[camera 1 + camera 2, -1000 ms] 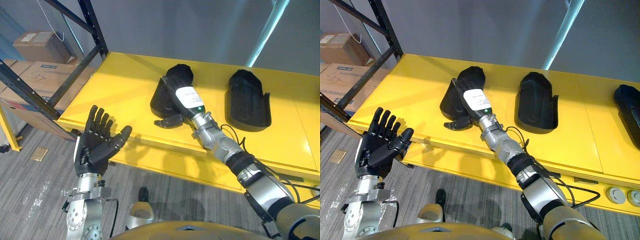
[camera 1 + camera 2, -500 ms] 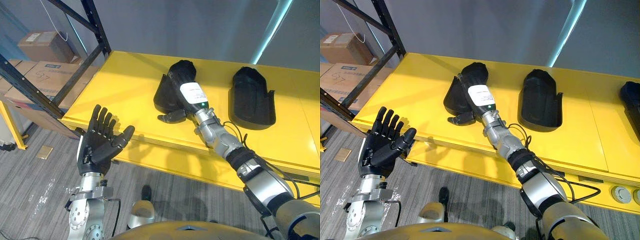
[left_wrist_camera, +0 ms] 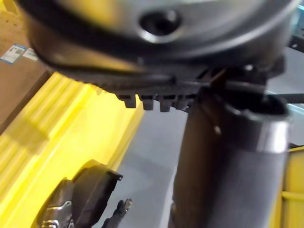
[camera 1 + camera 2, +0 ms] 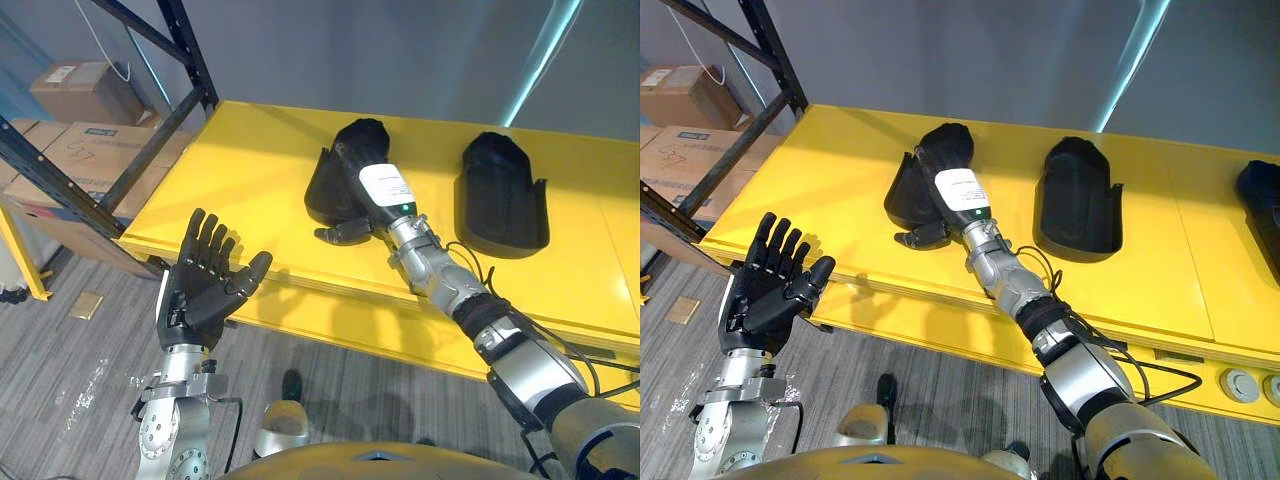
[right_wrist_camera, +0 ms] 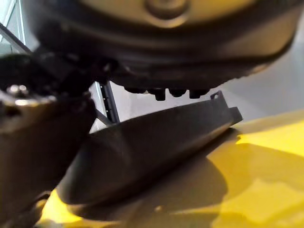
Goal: Walk over and take three plastic housings, then place them on the shelf
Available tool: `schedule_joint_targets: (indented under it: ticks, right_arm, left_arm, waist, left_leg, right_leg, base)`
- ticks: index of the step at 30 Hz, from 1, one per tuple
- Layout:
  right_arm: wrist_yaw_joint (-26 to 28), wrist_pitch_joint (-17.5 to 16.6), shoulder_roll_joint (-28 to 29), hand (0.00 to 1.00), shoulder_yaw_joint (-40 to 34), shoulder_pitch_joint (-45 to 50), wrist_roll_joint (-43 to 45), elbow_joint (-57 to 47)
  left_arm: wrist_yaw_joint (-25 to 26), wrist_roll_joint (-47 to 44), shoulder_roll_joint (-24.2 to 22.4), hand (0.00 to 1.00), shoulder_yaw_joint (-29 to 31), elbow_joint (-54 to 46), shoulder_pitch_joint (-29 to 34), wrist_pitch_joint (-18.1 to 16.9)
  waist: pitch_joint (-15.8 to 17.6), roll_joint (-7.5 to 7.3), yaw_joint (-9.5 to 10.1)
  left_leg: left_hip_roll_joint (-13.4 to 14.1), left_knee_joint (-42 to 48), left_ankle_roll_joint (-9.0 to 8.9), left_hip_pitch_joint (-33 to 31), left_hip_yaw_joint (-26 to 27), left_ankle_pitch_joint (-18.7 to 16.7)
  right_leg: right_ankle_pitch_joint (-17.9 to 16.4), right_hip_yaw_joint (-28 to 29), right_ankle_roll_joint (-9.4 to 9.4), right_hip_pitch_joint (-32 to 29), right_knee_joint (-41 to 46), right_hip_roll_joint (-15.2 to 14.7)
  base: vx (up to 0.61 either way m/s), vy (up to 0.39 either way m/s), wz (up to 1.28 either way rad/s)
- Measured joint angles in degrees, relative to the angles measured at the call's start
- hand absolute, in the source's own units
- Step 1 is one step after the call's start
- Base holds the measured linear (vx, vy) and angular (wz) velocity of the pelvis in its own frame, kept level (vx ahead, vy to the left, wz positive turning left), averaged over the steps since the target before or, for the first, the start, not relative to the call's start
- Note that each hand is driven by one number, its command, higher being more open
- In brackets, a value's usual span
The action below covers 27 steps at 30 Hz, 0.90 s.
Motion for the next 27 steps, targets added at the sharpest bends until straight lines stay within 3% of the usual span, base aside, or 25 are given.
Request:
schedule_joint_targets:
  ticks: [4, 7, 9, 12, 15, 17, 19, 23, 24, 25, 27]
  right_arm:
    - [3.3, -2.4, -2.7, 1.00, -1.8, 7.0, 1.9, -13.1]
    - [6.3, -6.4, -5.3, 1.00, -4.1, 14.1, 4.9, -24.1]
    - [5.7, -12.2, -7.0, 1.00, -8.0, 19.4, 4.9, -31.5]
    - [2.2, -17.4, -7.1, 1.00, -13.8, 24.3, 4.5, -41.0]
    - [-1.0, -19.9, -6.3, 1.00, -19.0, 26.8, 4.8, -47.0]
    - [-3.2, -19.6, -5.6, 1.00, -22.2, 28.9, 7.1, -49.2]
    - [-3.4, -16.9, -3.1, 1.00, -25.2, 32.9, 11.6, -49.4]
    - [-3.0, -10.9, 4.1, 1.00, -32.2, 41.0, 23.5, -49.4]
    - [-3.0, -8.8, 7.0, 1.00, -35.7, 44.3, 29.4, -49.4]
    - [-3.0, -8.4, 7.6, 1.00, -36.5, 45.1, 30.3, -49.4]
    - [-3.0, -6.7, 10.7, 1.00, -41.7, 50.3, 38.3, -49.4]
  left_arm:
    - [0.0, 0.0, 0.1, 1.00, 0.8, 0.0, -0.1, 0.0]
    - [0.1, 0.0, 0.2, 1.00, 2.3, 0.0, -0.1, 0.0]
    - [0.1, 0.0, 0.6, 1.00, 3.0, 0.0, -0.5, -0.2]
    - [-1.1, -0.2, 2.0, 1.00, 3.4, 0.0, -1.5, -0.2]
    - [-6.6, -2.5, 2.7, 1.00, 3.5, 0.0, -2.0, -0.3]
    - [-12.1, -4.5, 4.5, 1.00, 1.6, -0.3, -2.1, -0.3]
    - [-16.4, -5.2, 6.1, 1.00, -0.8, -1.7, -3.1, -0.3]
    - [-20.3, -10.4, 6.2, 1.00, -2.9, -5.6, -4.8, -0.3]
    - [-21.1, -11.4, 6.2, 1.00, -3.6, -5.9, -5.5, -0.5]
    - [-21.1, -11.4, 6.1, 1.00, -3.9, -5.9, -5.7, -0.5]
    - [-20.6, -11.3, 5.8, 1.00, -5.4, -5.9, -6.2, -1.2]
  waist:
    - [0.1, -0.41, -0.46]
    - [0.1, -0.67, -1.54]
    - [0.1, -0.89, -2.54]
    - [-0.4, -1.63, -3.91]
    - [-0.9, -2.35, -5.04]
    - [-2.3, -2.56, -5.85]
    - [-3.4, -2.62, -6.92]
    - [-3.7, -2.54, -9.52]
    - [-3.9, -2.32, -11.12]
    - [-3.9, -2.21, -11.42]
    - [-4.4, -1.43, -13.89]
  left_leg:
    - [0.2, 0.0, -0.21, 0.4, 1.5, -0.2]
    - [0.7, 0.0, -0.55, 1.2, 2.9, -0.4]
    - [1.0, 0.0, -0.85, 2.0, 4.3, -0.7]
    - [1.6, 0.0, -1.00, 2.4, 5.5, -1.1]
    - [2.0, -0.2, -1.30, 3.0, 6.9, -1.6]
    - [2.1, -0.2, -1.46, 3.4, 8.3, -2.1]
    - [2.2, -0.1, -1.69, 4.3, 10.5, -2.4]
    - [2.7, 0.0, -2.26, 6.1, 16.0, -2.9]
    - [3.0, 0.1, -2.58, 7.3, 18.8, -3.2]
    - [3.1, 0.1, -2.69, 7.6, 19.4, -3.4]
    - [3.8, 0.1, -3.53, 9.9, 24.5, -4.5]
  right_leg:
    - [0.3, 1.4, 0.39, -0.7, -0.1, 0.1]
    - [0.4, 2.8, 0.42, -0.7, -0.1, 0.3]
    - [0.4, 4.0, 0.41, -0.7, -0.2, 0.5]
    - [0.6, 5.0, 0.25, -0.9, -1.2, 1.2]
    - [0.7, 6.1, -0.01, -1.2, -2.0, 1.7]
    - [0.7, 7.5, -0.11, -2.0, -2.2, 1.7]
    - [1.0, 9.5, -0.04, -2.7, -2.2, 1.8]
    - [2.0, 14.8, -0.33, -4.8, -1.9, 2.3]
    - [2.2, 17.1, -0.47, -5.5, -1.9, 2.7]
    - [2.2, 17.7, -0.50, -5.8, -1.9, 2.9]
    - [2.6, 22.5, -0.92, -7.3, -2.0, 4.2]
  base:
    - [0.01, -0.001, -0.19]
    - [0.03, -0.013, -0.23]
    - [0.01, -0.008, -0.24]
    - [0.00, -0.008, -0.22]
    - [0.00, -0.010, -0.25]
    - [0.03, 0.015, -0.36]
    - [0.06, 0.023, -0.43]
    - [0.06, 0.019, -0.71]
    - [0.02, 0.010, -0.67]
    - [0.02, 0.009, -0.91]
    - [0.02, 0.005, -1.01]
